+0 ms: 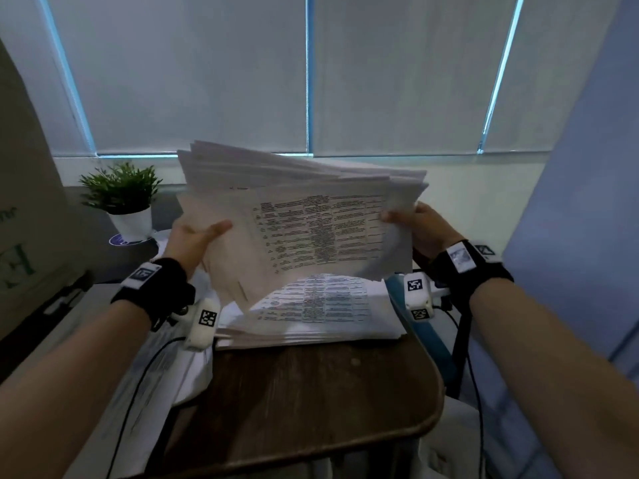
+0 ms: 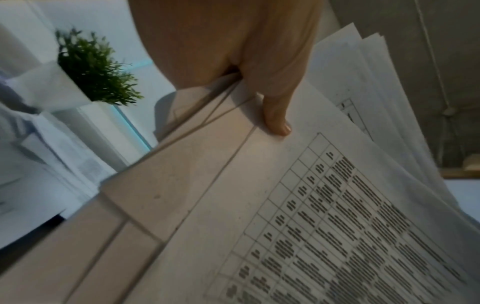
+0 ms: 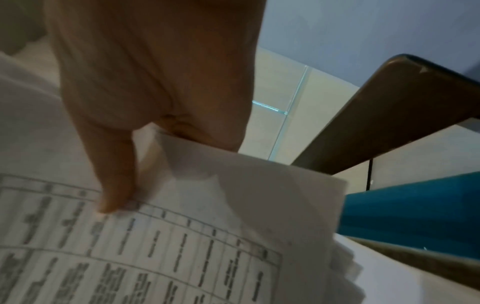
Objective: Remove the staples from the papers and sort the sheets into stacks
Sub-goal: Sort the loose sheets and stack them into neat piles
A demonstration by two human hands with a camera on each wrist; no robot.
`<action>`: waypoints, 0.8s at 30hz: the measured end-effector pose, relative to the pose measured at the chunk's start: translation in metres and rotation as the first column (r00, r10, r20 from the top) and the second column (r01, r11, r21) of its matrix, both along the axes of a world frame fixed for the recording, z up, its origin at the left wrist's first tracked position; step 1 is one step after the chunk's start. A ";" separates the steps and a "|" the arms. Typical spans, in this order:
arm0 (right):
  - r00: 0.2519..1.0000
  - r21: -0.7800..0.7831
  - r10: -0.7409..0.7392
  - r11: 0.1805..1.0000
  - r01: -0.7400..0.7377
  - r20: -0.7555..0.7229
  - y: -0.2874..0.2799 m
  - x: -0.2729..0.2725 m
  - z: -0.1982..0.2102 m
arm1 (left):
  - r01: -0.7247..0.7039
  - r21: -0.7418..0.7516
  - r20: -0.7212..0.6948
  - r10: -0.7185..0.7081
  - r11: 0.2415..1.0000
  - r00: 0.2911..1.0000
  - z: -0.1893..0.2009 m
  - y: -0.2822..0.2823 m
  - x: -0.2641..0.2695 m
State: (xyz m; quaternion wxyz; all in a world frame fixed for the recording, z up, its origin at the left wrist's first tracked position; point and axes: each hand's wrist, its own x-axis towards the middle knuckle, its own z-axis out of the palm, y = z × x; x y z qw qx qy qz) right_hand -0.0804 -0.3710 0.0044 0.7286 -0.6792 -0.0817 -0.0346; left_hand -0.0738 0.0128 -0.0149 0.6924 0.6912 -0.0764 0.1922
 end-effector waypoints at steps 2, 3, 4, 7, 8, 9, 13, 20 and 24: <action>0.999 0.064 -0.015 0.998 0.013 0.034 -0.001 0.001 -0.002 | -0.007 0.014 0.029 0.007 1.000 1.000 -0.001 -0.007 0.001; 0.998 0.079 -0.044 0.996 0.041 0.034 0.000 0.000 -0.006 | 0.001 0.015 0.022 -0.001 1.000 1.000 -0.003 -0.011 0.002; 0.997 0.086 -0.073 0.994 0.071 0.022 -0.002 0.002 -0.012 | 0.016 0.007 0.012 -0.016 1.000 1.000 -0.007 -0.014 0.004; 0.998 -0.012 -0.029 1.000 0.028 -0.053 -0.011 0.005 -0.038 | 0.038 0.010 -0.054 -0.037 0.999 0.998 -0.026 -0.016 0.006; 0.997 -0.047 0.027 0.998 -0.031 -0.073 -0.012 0.004 -0.046 | 0.041 -0.004 -0.080 -0.041 0.999 0.996 -0.034 -0.015 0.007; 0.994 -0.059 0.077 0.995 -0.082 -0.080 -0.011 0.001 -0.052 | 0.042 -0.022 -0.110 -0.044 0.999 0.993 -0.042 -0.015 0.007; 0.999 -0.054 -0.011 0.999 0.009 -0.045 0.001 -0.003 -0.063 | -0.010 0.000 -0.192 0.010 1.000 0.981 -0.060 -0.017 0.010; 0.949 -0.096 -0.272 0.953 0.289 0.159 0.020 0.003 -0.016 | -0.105 0.077 0.069 0.099 0.992 0.993 0.008 -0.031 0.011; 0.965 -0.059 -0.257 0.966 0.254 -0.057 0.012 0.012 -0.013 | 0.006 0.125 -0.163 0.015 0.992 0.986 0.010 -0.015 0.018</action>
